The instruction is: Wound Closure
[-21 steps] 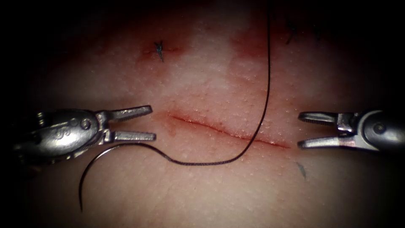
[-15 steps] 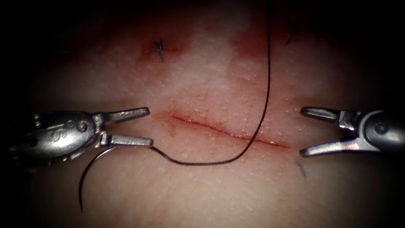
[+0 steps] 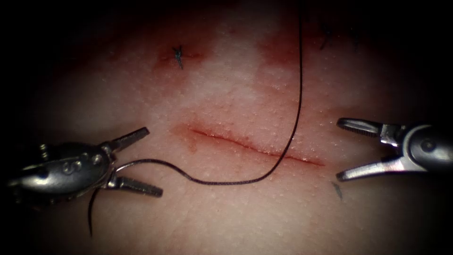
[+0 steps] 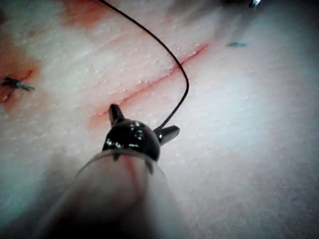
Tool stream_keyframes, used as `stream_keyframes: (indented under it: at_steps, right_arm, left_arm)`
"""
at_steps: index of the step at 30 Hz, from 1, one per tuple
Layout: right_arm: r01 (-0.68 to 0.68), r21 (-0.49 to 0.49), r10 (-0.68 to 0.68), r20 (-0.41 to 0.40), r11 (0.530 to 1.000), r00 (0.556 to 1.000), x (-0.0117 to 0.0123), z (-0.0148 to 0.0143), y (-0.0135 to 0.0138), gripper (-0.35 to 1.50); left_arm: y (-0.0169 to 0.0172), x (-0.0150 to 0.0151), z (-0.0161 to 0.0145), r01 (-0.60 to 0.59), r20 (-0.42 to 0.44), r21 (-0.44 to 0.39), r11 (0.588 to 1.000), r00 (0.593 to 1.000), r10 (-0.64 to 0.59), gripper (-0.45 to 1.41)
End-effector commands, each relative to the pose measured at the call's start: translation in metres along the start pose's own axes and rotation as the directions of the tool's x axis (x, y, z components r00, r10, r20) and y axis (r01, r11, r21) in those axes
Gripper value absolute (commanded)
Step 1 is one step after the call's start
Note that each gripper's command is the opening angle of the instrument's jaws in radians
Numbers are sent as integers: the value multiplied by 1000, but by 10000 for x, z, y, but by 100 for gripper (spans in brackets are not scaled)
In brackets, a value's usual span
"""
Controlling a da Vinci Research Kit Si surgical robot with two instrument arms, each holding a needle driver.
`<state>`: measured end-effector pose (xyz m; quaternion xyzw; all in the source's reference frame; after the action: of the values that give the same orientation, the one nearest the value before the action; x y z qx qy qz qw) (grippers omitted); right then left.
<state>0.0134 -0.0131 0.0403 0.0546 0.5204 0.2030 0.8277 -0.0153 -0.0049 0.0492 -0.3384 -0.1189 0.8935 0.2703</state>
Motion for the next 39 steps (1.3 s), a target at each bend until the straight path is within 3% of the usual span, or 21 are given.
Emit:
stream_keyframes:
  at_steps: [1,2,7,14,18,22,25,27,30,39]
  right_arm:
    - [-8,1,8,1,1000,1000,-3,9,-6,102]
    - [-13,-3,13,16,1000,1000,-3,9,-7,102]
    - [-18,-6,18,31,1000,999,-2,8,-9,102]
    - [-22,-1,22,42,1000,999,-2,9,-10,104]
    - [-20,-1,20,47,1000,999,-2,10,-12,106]
    - [-18,1,18,58,1000,998,-3,13,-14,107]
    - [-16,3,15,66,1000,998,-4,14,-16,109]
    - [-15,5,14,71,1000,997,-4,14,-17,109]
    - [-14,5,14,71,1000,997,-4,15,-17,109]
    - [-14,8,13,76,1000,997,-2,16,-21,109]
  left_arm:
    - [4,-4,8,6,27,8,1000,1000,-6,99]
    - [7,-9,6,6,71,22,1000,997,-7,99]
    - [5,-17,2,26,106,42,999,994,-30,89]
    - [-3,-45,-11,55,234,56,997,970,-67,92]
    - [-13,-54,-11,87,252,81,993,962,-105,94]
    - [-20,-66,2,132,247,43,990,959,-139,90]
    - [-18,-83,10,157,280,-7,988,948,-149,69]
    - [-18,-92,14,172,316,-9,985,935,-161,65]
    - [-22,-104,16,179,369,-2,984,915,-166,65]
    - [-29,-122,27,178,409,-3,984,898,-162,70]
